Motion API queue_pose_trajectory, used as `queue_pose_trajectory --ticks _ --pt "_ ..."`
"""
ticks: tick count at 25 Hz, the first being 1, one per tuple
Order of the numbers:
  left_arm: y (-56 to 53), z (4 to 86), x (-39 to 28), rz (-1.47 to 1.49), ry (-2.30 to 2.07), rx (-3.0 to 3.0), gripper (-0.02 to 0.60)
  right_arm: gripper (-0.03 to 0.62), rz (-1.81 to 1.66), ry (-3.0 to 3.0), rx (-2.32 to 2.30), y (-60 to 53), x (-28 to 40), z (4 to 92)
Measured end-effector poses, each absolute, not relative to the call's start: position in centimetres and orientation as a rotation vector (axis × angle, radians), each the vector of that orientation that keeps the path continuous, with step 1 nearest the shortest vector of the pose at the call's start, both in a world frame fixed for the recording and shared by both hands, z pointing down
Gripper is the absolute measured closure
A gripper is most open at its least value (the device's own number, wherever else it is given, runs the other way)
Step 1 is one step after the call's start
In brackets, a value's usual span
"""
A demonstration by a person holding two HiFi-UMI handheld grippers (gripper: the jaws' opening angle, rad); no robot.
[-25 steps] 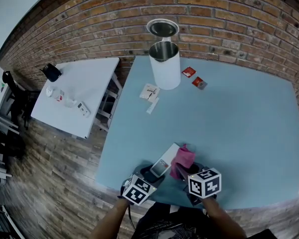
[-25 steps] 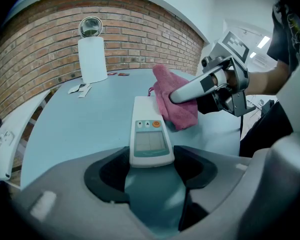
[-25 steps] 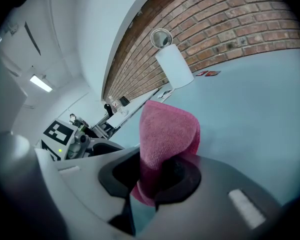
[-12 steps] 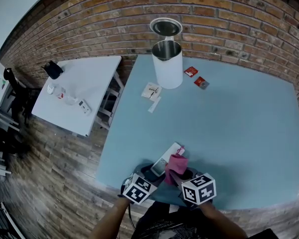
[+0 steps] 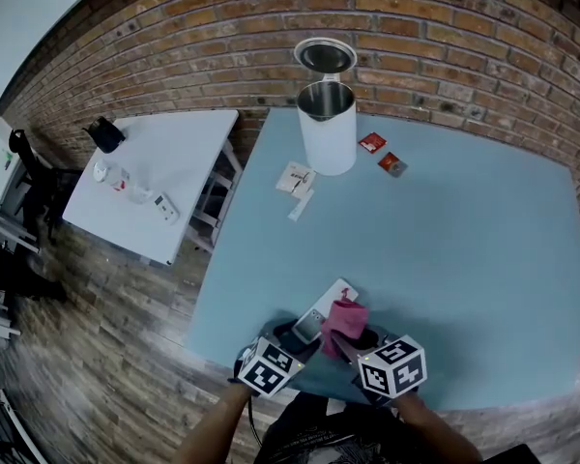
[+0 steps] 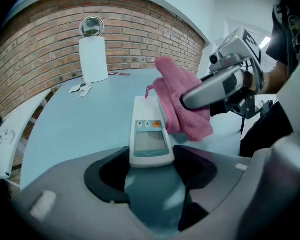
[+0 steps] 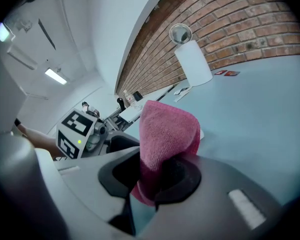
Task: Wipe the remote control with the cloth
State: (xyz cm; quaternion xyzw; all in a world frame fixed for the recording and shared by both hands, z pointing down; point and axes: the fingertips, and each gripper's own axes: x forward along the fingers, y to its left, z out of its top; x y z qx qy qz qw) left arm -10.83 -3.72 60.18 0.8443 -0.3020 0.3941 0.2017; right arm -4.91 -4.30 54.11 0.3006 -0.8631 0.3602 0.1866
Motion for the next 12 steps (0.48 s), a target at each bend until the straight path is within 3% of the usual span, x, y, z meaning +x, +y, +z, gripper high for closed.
queue_pose_trajectory --ticks 12 --pt "-3.5 60.2 -10.8 1.112 -0.817 2.359 0.305 0.520 0.804 -2.329 1.155 -14.3 3.1 52.6"
